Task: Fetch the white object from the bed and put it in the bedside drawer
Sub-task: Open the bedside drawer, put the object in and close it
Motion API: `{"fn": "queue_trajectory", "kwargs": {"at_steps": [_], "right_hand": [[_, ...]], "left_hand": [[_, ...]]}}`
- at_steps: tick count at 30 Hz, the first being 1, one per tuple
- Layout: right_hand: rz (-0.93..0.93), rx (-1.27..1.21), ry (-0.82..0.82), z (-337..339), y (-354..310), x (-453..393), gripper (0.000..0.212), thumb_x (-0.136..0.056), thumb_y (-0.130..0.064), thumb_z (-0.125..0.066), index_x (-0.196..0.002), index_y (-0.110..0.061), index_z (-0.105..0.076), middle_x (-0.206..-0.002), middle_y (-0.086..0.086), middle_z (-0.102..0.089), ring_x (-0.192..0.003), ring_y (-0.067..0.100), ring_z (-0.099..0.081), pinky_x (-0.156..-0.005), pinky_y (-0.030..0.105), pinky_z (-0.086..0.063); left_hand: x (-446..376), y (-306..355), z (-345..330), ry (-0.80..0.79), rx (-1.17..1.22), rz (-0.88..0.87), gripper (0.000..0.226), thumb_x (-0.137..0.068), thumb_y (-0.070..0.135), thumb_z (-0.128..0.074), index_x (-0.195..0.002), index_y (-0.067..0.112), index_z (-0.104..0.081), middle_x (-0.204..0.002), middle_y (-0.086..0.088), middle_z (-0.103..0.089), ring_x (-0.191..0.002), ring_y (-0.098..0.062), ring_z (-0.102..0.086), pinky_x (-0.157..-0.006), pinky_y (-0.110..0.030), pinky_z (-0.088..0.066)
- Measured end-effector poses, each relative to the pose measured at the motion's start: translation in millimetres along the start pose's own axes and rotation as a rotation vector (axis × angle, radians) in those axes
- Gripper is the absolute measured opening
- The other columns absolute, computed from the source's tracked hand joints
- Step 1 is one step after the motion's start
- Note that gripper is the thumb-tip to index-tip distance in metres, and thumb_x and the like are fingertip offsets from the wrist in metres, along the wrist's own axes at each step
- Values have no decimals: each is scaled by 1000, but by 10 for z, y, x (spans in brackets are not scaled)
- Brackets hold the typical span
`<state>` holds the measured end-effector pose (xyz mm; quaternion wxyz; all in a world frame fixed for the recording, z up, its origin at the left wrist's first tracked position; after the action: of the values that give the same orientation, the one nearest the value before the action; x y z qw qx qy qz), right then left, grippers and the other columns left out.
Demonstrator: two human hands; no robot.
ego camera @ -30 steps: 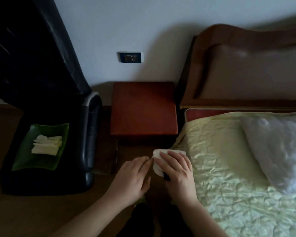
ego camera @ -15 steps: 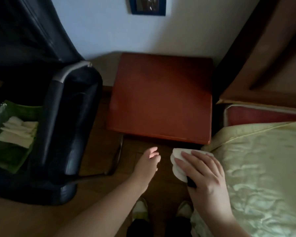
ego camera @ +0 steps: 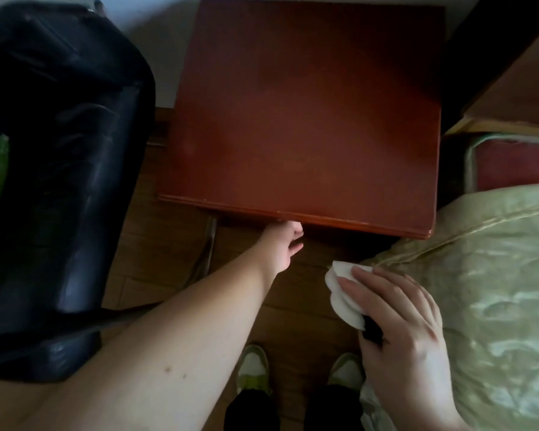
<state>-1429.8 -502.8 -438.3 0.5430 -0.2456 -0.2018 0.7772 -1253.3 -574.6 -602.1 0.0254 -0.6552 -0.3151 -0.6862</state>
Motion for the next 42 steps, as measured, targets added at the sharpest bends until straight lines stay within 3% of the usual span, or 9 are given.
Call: {"fn": "queue_trajectory", "kwargs": {"at_steps": [3, 6, 8, 11, 18, 26, 32, 38, 42], "right_hand": [[-32, 0, -22, 38, 48, 39, 49, -68, -3, -53, -111, -17, -72, -121, -1, -65, -117, 21, -55, -99, 52, -40], [-85, 13, -31, 35, 116, 51, 59, -58, 13, -74, -109, -15, -73, -119, 0, -66, -116, 22, -54, -98, 55, -41], [-170, 4, -18, 34, 190, 28, 69, -50, 16, -82, -111, -15, -72, -119, 0, -66, -117, 24, -55, -102, 54, -37], [-268, -3, 32, 46, 244, 3, 67, -56, 14, -81, -115, -15, -69, -120, -3, -65, -118, 26, -54, -103, 56, -35], [-230, -81, -7, -40, 182, -131, 52, -71, -9, -64, -122, -20, -62, -125, -12, -58, -118, 14, -49, -102, 30, -28], [-137, 120, -237, -621, 317, -225, 67, -71, 0, -73, -132, -25, -57, -127, 7, -51, -116, 30, -46, -101, 45, -31], [-146, 265, -213, -838, 467, -364, 53, -70, -4, -77, -116, -28, -68, -101, 9, -55, -90, 32, -50, -76, 44, -43], [57, 190, -332, -1105, 447, -579, 39, -72, 5, -66, -101, -20, -76, -104, 9, -65, -96, 35, -56, -80, 46, -48], [-13, 320, -343, -1127, 633, -634, 33, -82, -7, -57, -107, -21, -74, -112, 13, -61, -104, 40, -53, -85, 49, -43]], "left_hand": [[26, 21, -69, -41, 136, 22, 28, -94, -7, -42, -118, 3, -54, -127, -13, -56, -119, -21, -56, -94, -36, -48], [8, -27, -49, 26, 140, 46, 24, -93, -7, -38, -99, 7, -56, -125, -10, -59, -111, -20, -60, -97, -39, -47], [6, -64, -55, 54, 107, 51, 31, -94, -6, -33, -109, 11, -54, -119, -6, -61, -98, -15, -64, -88, -37, -49], [13, -207, -11, 99, 87, 75, 44, -94, -7, -30, -121, 21, -50, -104, -2, -60, -87, -14, -64, -78, -36, -49], [166, -873, 257, 180, 107, 151, 25, -96, 1, -32, -107, 13, -51, -98, -4, -59, -79, -15, -63, -66, -33, -47], [259, -1100, 484, 133, 46, 154, 24, -89, -4, -38, -89, 16, -51, -90, -4, -62, -81, -18, -66, -68, -35, -47], [223, -1081, 548, 112, 22, 169, 22, -90, -3, -40, -92, 13, -54, -98, -6, -67, -86, -20, -68, -69, -37, -50], [219, -1098, 559, 99, -1, 163, 23, -88, -5, -40, -93, 13, -54, -100, -7, -67, -87, -20, -68, -71, -36, -50], [230, -1103, 587, 96, 5, 160, 24, -88, -5, -39, -93, 13, -55, -99, -7, -66, -90, -21, -67, -78, -38, -50]]}}
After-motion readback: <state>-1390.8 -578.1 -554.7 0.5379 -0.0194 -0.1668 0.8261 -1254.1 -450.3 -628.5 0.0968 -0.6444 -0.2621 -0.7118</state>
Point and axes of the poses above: each hand's wrist, its own x-axis away from the middle knuckle, its own z-axis out of the back of the hand, y = z × x, the point moved 6 cm from there along -x, towards the middle knuckle
